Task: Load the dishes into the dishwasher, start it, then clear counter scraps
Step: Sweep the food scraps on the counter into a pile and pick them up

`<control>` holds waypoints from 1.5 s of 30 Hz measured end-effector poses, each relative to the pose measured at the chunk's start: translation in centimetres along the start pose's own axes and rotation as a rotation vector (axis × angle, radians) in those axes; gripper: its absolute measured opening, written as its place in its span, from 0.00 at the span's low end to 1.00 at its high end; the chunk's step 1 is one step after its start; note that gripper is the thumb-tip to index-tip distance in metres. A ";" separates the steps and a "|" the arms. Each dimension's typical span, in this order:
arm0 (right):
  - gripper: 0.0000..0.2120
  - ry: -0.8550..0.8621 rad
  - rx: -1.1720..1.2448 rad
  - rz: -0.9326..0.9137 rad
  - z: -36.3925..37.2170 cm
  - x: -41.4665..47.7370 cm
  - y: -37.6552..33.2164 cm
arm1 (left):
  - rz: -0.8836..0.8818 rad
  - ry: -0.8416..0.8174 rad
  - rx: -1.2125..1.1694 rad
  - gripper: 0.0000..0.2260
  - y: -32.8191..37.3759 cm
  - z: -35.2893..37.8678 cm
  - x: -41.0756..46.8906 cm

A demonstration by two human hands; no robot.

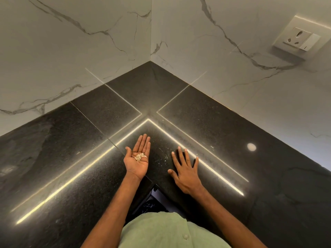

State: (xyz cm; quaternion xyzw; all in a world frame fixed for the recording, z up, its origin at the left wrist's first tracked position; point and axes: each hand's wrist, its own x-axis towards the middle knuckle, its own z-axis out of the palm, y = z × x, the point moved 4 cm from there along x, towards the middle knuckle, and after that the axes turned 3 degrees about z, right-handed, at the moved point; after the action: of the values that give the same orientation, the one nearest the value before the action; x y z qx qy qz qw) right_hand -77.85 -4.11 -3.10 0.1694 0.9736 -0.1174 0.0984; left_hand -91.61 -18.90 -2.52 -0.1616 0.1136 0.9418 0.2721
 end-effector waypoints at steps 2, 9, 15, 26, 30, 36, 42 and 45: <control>0.39 0.009 -0.027 -0.037 -0.1 0.1 -1.4 | -0.008 -0.004 0.023 0.32 0.1 0.1 0.0; 0.37 0.092 -0.172 -0.122 0.3 -0.5 -3.2 | -0.033 0.016 0.078 0.31 0.0 -0.2 0.2; 0.42 0.122 -0.285 -0.141 0.2 -0.4 -4.3 | -0.029 0.036 0.088 0.31 -0.2 -0.3 0.5; 0.45 0.105 -0.395 -0.220 0.7 -0.6 -5.9 | -0.035 0.041 0.122 0.32 -0.6 -0.8 0.7; 0.40 0.165 -0.291 -0.149 0.0 -1.0 -4.7 | -0.044 0.042 0.125 0.32 -0.8 -0.6 0.8; 0.36 0.161 -0.173 0.003 -0.3 -2.6 -1.8 | -0.045 0.048 0.115 0.32 -0.8 -0.7 0.7; 0.41 0.115 -0.247 -0.038 0.4 -2.5 -2.6 | -0.061 0.049 0.122 0.33 -1.5 -0.6 0.3; 0.44 0.115 -0.272 -0.067 0.5 -2.0 -3.6 | -0.057 0.050 0.140 0.33 -1.6 -0.6 0.3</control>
State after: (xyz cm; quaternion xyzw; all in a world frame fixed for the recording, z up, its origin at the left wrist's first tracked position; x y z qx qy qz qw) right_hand -77.24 -8.18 -2.37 0.1281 0.9896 0.0222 0.0608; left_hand -90.85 -17.58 -3.42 -0.1690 0.1812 0.9190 0.3065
